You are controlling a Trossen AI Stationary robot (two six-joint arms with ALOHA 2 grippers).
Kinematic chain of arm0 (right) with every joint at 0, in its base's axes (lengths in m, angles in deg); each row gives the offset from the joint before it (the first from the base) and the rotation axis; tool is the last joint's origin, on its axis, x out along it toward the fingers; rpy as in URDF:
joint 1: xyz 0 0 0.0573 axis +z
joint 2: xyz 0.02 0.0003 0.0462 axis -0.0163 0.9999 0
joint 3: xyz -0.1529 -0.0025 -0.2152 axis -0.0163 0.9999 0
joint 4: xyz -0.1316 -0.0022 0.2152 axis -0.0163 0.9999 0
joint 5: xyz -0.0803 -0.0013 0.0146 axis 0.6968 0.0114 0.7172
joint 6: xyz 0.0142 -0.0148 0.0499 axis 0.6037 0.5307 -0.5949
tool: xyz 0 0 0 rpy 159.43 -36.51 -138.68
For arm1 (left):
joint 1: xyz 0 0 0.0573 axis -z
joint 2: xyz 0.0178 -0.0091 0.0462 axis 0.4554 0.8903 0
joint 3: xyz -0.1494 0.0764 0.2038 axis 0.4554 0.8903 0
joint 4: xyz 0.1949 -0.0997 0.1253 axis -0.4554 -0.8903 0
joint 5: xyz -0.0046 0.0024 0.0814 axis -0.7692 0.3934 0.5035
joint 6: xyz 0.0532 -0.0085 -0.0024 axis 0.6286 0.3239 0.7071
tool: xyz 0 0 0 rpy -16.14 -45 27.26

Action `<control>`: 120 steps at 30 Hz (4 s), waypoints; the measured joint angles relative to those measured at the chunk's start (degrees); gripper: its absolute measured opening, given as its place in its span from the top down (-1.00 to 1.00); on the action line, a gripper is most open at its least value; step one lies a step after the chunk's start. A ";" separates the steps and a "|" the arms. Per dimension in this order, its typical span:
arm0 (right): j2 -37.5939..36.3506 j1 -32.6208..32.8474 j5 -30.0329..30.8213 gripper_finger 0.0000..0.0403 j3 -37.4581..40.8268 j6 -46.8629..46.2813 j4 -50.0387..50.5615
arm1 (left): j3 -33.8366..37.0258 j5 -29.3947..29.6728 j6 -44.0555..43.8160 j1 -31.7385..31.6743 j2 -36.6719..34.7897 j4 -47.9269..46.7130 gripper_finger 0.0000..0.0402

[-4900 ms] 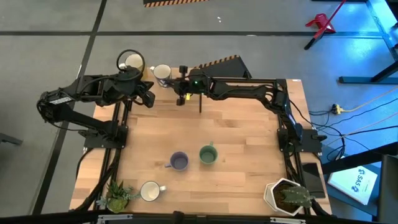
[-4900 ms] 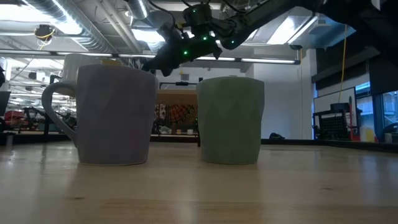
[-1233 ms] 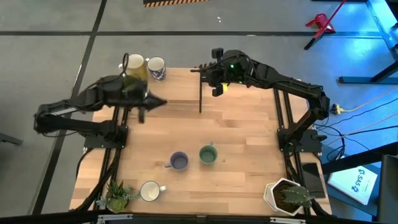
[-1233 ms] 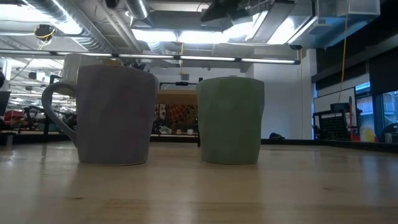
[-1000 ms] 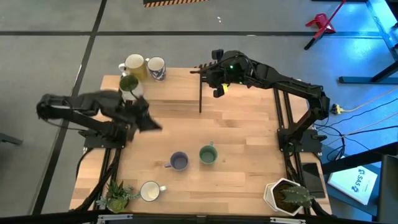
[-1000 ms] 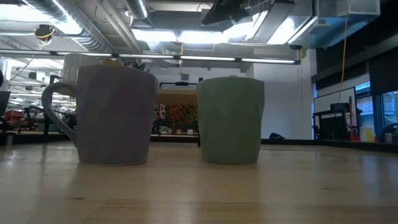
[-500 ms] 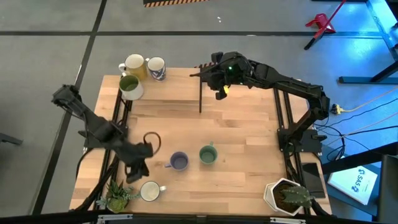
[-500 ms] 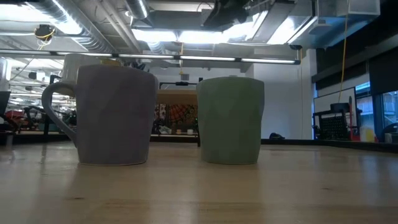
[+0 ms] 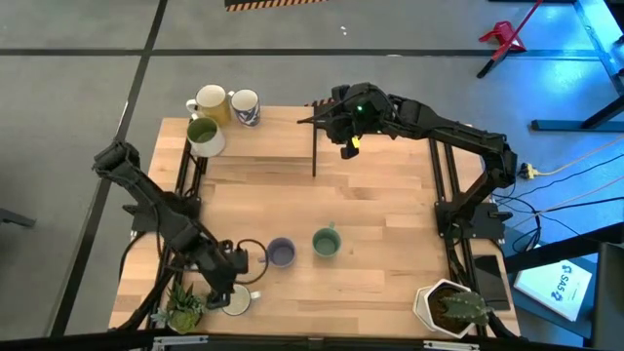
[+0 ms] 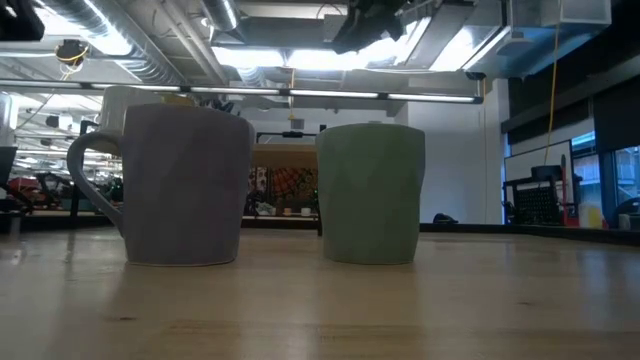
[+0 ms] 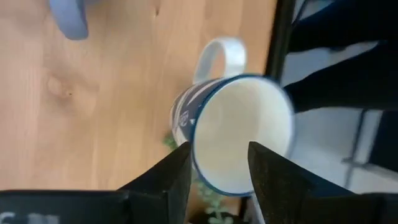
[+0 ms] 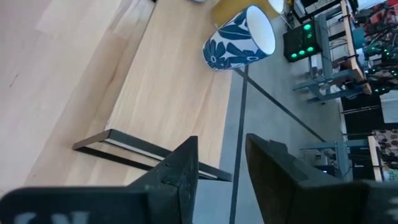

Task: Place coffee mugs
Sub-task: Put the blue cup on the shelf aligned with the other blue cup

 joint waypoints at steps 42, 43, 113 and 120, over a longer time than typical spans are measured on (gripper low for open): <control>0.02 0.00 -2.99 0.37 0.00 -0.05 5.56 | 0.13 -0.81 -41.36 -6.01 -3.34 -7.66 0.92; 0.02 0.00 -2.99 0.37 0.00 -0.05 5.88 | 0.13 1.19 -44.33 -5.97 -5.11 -8.26 0.92; 0.02 0.00 -3.02 0.37 0.00 -1.73 8.09 | -32.13 19.85 -2.58 -70.93 9.79 -47.60 0.92; 0.02 0.00 -3.02 0.37 0.00 -1.73 8.11 | -31.91 20.38 -2.24 -73.21 9.77 -47.61 0.92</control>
